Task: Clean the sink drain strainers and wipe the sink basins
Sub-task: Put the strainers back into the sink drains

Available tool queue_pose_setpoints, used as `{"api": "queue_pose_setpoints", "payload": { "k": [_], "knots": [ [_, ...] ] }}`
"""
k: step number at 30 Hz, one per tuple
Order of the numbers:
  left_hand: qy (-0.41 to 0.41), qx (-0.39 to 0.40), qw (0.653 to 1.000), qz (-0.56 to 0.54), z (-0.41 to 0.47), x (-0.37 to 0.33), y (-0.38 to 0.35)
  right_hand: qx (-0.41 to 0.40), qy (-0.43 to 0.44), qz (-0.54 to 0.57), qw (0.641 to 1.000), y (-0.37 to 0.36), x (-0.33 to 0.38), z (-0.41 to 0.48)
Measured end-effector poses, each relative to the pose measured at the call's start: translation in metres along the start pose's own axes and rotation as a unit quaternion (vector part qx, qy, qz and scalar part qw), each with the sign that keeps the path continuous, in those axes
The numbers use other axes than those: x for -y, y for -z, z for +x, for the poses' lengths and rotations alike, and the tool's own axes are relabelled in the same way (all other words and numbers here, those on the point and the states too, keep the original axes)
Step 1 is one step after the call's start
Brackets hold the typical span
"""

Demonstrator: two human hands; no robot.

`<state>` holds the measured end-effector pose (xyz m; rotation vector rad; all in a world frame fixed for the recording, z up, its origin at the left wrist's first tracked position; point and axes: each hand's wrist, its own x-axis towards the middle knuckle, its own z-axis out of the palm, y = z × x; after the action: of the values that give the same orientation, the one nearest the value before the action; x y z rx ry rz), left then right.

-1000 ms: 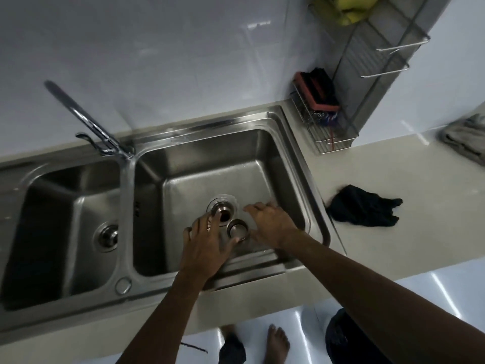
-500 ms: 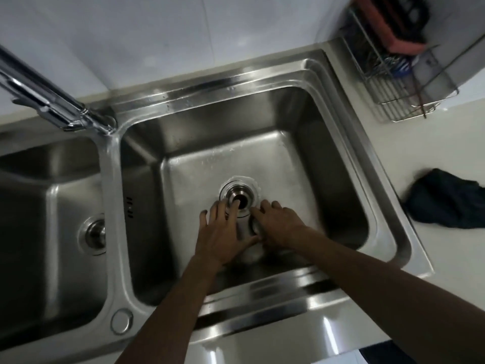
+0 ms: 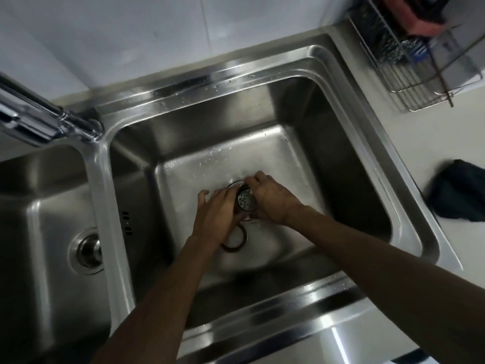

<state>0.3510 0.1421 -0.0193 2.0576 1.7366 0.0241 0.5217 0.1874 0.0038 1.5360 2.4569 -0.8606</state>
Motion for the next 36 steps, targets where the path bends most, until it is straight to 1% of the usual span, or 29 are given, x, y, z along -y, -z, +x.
{"api": "queue_pose_setpoints", "payload": {
  "k": [3,5,8,14,16,19,22,26,29,32,36],
  "knots": [
    [0.013,0.008,1.0,0.008,0.01,0.011,0.001,-0.001,-0.005,0.006,1.0,-0.005,0.004,0.015],
    [0.019,0.021,0.999,0.024,0.013,0.019,-0.002,0.005,-0.004,0.009,1.0,-0.01,0.005,0.021],
    [0.027,0.036,0.999,0.02,0.012,0.026,-0.009,0.02,0.007,0.002,1.0,-0.019,0.005,0.025],
    [0.022,0.027,0.999,0.012,0.016,0.023,-0.019,0.024,-0.001,-0.025,0.999,-0.025,-0.006,0.023],
    [0.021,0.026,0.999,0.026,0.019,0.021,-0.021,0.03,-0.004,-0.032,0.999,-0.025,-0.009,0.022],
    [0.03,0.029,0.998,0.045,0.021,0.02,-0.025,0.036,-0.002,-0.044,0.998,-0.025,-0.009,0.024],
    [0.039,0.033,0.998,0.035,0.021,0.019,-0.026,0.042,0.0,-0.053,0.998,-0.025,-0.009,0.024],
    [0.047,0.032,0.998,0.016,0.011,0.019,-0.019,0.042,0.015,-0.063,0.997,-0.024,-0.011,0.018],
    [0.068,0.013,0.997,0.022,-0.002,0.019,-0.01,0.032,0.03,-0.082,0.996,-0.02,-0.01,0.007],
    [0.086,-0.006,0.996,0.032,-0.026,0.018,0.0,0.053,0.065,-0.106,0.991,-0.017,-0.005,-0.009],
    [0.06,0.061,0.996,0.011,-0.062,0.018,0.0,0.092,0.106,-0.123,0.983,-0.025,0.007,-0.028]
  ]
}}
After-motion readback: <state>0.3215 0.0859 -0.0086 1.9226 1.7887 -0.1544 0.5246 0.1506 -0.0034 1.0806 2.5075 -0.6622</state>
